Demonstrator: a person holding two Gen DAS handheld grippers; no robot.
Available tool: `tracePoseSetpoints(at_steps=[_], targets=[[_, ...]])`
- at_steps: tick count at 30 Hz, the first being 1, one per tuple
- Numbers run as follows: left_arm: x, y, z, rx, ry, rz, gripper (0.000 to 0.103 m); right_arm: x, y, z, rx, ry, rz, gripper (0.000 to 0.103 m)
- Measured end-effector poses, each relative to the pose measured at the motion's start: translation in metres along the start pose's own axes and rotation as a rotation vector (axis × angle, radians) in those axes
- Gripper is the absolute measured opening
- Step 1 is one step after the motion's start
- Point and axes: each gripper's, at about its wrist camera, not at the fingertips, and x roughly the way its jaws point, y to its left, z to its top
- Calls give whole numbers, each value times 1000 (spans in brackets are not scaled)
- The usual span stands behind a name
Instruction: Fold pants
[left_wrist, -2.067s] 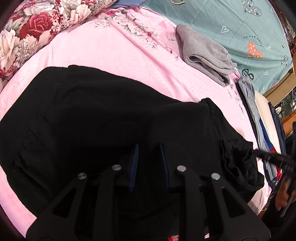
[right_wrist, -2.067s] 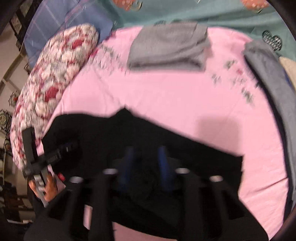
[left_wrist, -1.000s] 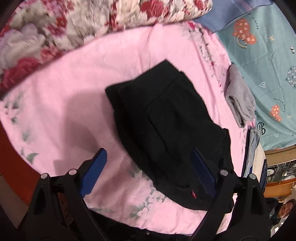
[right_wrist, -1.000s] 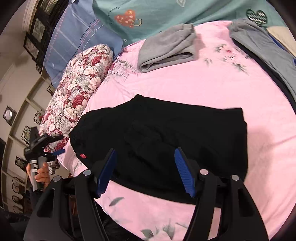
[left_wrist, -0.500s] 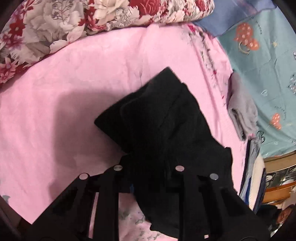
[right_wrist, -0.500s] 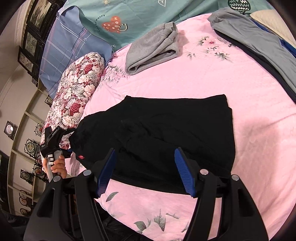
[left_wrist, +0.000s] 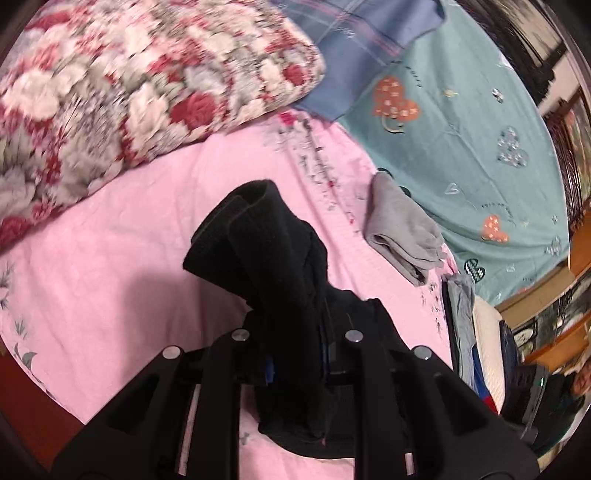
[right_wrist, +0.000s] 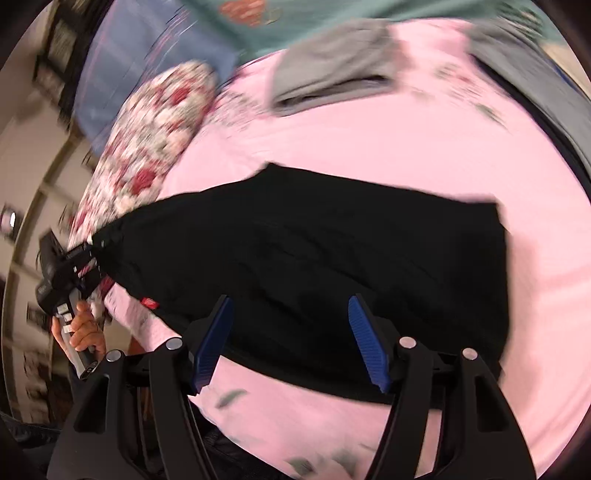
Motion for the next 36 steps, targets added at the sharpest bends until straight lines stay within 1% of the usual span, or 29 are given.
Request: tracePoseSetpoints(at_steps=[2,3,4,5,6,7,9,10,13,15,16,17,18,19,20,22,23,24,26,27,28,29,30,32,34,36], targets=[[0,-13,0,47,-8,6,17,25,30,18,-60,42,36,66],[1,-18,-1,62,-9,5,17,45,44,31,-89,68,57,65],[1,-21,-2,76,-8,4,17,59,53,40,-105,87,63,63],[0,-22,-2,84,-7,6,17,59,53,40,-105,87,63,44],[1,-23,-3,93,-6,7,17,76,62,47,-123,108,49,26],[0,-24,-3,103,-6,5,17,94,68,52,-130,136,21,25],[0,-24,-2,113,-6,-1,17,117,73,56,-124,176,11,21],[0,-25,0,115,-4,-6,17,126,75,57,-122,191,3,21],[2,-26,0,135,3,-3,17,145,77,55,-120,223,-19,20],[3,-32,0,160,5,9,17,159,72,48,-114,271,-50,20],[3,-35,0,173,5,13,17,160,71,47,-111,266,-49,20],[2,-43,-2,199,7,10,17,155,71,48,-107,260,-45,20],[1,-52,-4,237,7,7,17,144,69,50,-94,243,-21,20],[1,-60,-7,268,5,7,17,128,66,53,-86,205,7,20],[1,-74,-12,313,4,7,17,102,59,56,-84,140,16,20],[6,-103,-24,395,19,-6,17,56,39,58,-61,30,-11,20],[9,-114,-30,423,31,-17,17,26,21,55,-34,-30,-41,20],[13,-128,-37,454,47,-31,16,4,6,51,-9,-67,-67,20],[26,-164,-59,535,92,-66,16,-41,-33,33,71,-142,-124,20],[31,-178,-69,567,108,-81,16,-57,-47,24,102,-167,-140,20],[42,-199,-86,620,138,-100,16,-73,-63,14,136,-191,-152,20],[51,-212,-99,657,167,-107,16,-94,-83,-2,185,-226,-163,20],[59,-223,-111,691,194,-108,16,-105,-93,-13,213,-246,-166,20],[83,-249,-146,772,265,-102,16,-135,-121,-41,277,-302,-177,20],[101,-263,-171,818,307,-75,16,-152,-137,-64,321,-344,-177,20],[113,-269,-187,842,324,-52,16,-164,-154,-82,355,-370,-170,20]])
